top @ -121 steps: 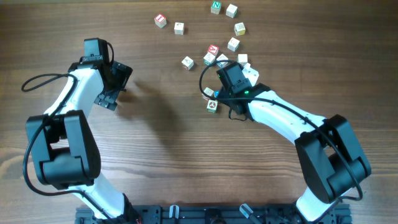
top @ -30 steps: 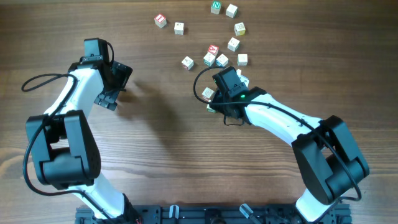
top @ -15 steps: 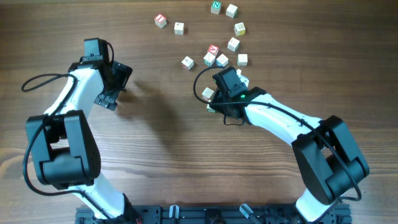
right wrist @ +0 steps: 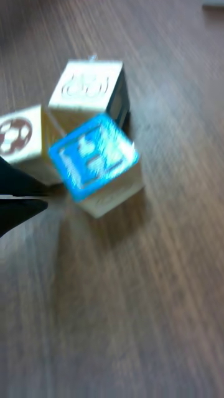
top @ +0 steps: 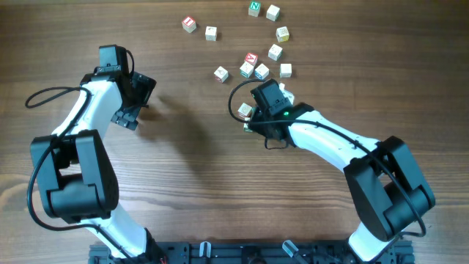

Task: Form a circle

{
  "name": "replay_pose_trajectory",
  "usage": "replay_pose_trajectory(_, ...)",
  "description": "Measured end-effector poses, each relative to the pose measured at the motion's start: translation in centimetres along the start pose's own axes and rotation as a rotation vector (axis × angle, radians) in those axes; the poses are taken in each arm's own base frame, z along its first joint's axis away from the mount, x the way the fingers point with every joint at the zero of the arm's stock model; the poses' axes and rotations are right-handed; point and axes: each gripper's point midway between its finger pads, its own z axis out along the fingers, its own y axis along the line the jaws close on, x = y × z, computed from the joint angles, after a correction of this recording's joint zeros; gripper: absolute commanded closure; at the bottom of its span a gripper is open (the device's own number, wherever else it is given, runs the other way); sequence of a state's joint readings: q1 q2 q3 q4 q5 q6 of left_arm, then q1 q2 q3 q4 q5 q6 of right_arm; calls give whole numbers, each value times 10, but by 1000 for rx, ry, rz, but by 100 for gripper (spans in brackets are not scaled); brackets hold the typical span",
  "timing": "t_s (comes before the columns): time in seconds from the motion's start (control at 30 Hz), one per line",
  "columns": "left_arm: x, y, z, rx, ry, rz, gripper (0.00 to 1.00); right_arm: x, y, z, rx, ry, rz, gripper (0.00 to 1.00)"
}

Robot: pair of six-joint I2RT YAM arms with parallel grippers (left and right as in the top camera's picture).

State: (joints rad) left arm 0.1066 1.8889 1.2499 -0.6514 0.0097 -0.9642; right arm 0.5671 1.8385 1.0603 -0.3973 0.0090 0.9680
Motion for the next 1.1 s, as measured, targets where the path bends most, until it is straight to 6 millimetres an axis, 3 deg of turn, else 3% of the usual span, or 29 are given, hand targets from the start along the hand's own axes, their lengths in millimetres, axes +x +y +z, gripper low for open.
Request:
replay_pose_trajectory(0.2,0,0,0,0,0,0,0,1,-8,0,35,-5,45,96)
replay_pose_trajectory(0.3,0,0,0,0,0,0,0,2,-22,-4,97,-9,65,96)
replay_pose_trajectory(0.53,0,0,0,0,0,0,0,-29,-29,-63,103,-176,98,95)
replay_pose_trajectory(0.57,0,0,0,0,0,0,0,-43,-35,-71,107,-213,124,95)
replay_pose_trajectory(0.73,0,0,0,0,0,0,0,-89,-82,-66,133,-303,252,96)
replay_pose_trajectory(0.9,0,0,0,0,0,0,0,-100,-126,-45,120,-283,272,95)
replay_pose_trajectory(1.1,0,0,0,0,0,0,0,-101,-115,-44,63,-261,202,96)
